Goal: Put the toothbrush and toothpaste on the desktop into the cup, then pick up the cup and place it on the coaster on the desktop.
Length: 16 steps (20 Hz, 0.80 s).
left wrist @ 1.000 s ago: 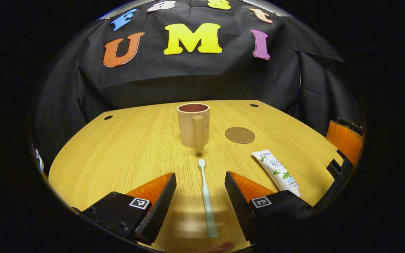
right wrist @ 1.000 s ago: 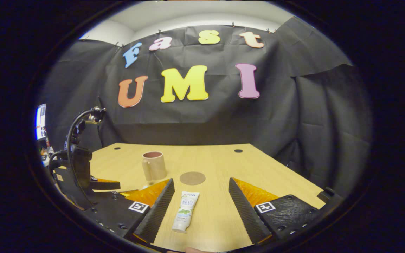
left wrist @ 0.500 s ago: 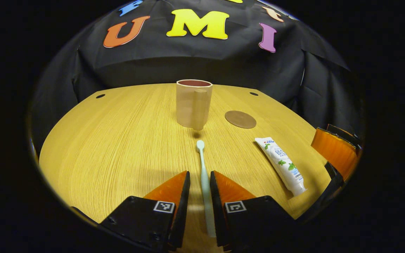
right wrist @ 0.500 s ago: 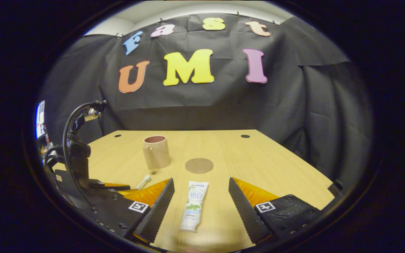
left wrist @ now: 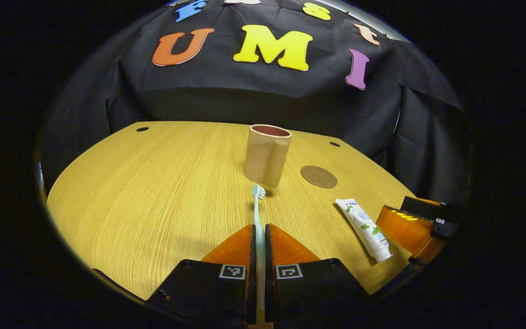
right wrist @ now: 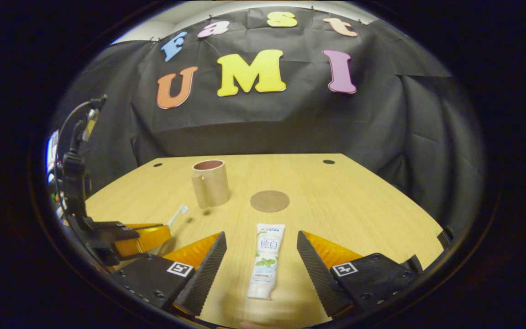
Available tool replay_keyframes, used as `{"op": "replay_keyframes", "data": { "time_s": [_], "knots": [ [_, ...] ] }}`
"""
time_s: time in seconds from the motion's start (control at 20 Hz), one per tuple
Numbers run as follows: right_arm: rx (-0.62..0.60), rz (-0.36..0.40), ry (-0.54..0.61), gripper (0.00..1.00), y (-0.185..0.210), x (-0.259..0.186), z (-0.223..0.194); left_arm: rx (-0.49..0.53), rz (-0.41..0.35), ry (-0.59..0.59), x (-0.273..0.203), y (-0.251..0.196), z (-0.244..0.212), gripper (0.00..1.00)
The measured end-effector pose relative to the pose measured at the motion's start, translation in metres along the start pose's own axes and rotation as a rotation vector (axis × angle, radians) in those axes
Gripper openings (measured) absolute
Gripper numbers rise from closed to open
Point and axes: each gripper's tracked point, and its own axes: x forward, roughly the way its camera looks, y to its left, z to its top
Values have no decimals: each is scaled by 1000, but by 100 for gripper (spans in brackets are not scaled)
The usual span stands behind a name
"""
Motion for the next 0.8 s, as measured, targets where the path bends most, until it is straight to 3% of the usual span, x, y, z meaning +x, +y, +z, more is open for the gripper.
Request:
{"op": "replay_keyframes", "data": {
  "time_s": [0.35, 0.6, 0.75, 0.8],
  "knots": [
    [1, 4, 97, 94, 7, 15, -32, 73, 22, -280, -49, 2, 65, 10],
    [33, -5, 161, 92, 1, 31, -45, 106, -8, -373, -76, -15, 86, 10],
    [60, -44, 187, 75, -10, 51, -43, 106, -30, -381, -80, -23, 89, 10],
    [77, -37, 217, 59, -9, 49, -49, 105, -26, -377, -80, -21, 88, 10]
  ]
}}
